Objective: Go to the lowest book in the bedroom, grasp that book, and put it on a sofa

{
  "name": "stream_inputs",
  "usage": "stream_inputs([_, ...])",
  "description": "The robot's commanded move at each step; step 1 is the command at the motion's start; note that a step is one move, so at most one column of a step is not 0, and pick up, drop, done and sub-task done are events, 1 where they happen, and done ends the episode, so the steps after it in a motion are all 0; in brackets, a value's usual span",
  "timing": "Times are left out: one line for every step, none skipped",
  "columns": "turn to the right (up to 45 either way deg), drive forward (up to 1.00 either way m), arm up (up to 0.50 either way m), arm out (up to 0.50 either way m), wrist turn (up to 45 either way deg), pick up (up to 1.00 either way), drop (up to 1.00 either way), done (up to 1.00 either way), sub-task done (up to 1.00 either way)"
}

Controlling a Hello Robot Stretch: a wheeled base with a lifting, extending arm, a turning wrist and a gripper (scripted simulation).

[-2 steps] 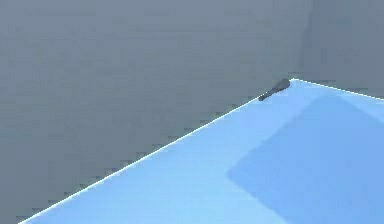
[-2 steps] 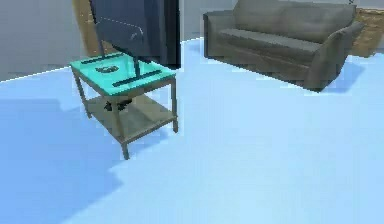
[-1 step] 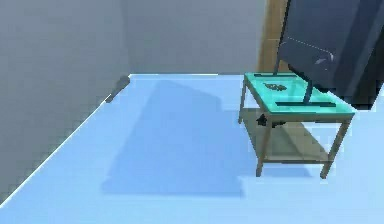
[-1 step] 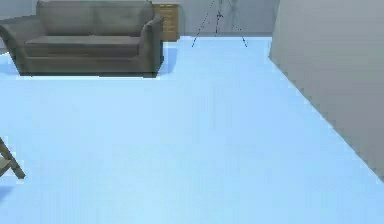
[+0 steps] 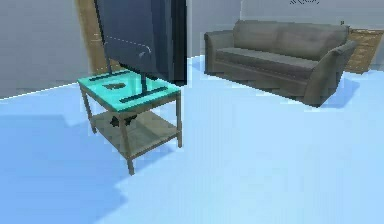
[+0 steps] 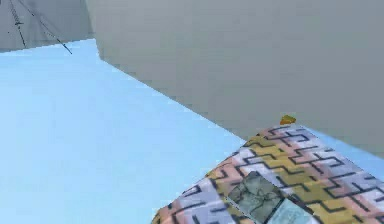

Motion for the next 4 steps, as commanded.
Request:
stream_inputs([27.0, 0.00, 0.00, 0.00, 0.0, 0.00, 0.00, 0.00, 0.00])
stream_inputs([0.0, 0.00, 0.50, 0.00, 0.0, 0.00, 0.00, 0.00, 0.00])
stream_inputs([0.0, 0.00, 0.16, 0.00, 0.0, 0.00, 0.00, 0.00, 0.00])
stream_inputs([0.0, 0.00, 0.00, 0.32, 0.0, 0.00, 0.00, 0.00, 0.00])
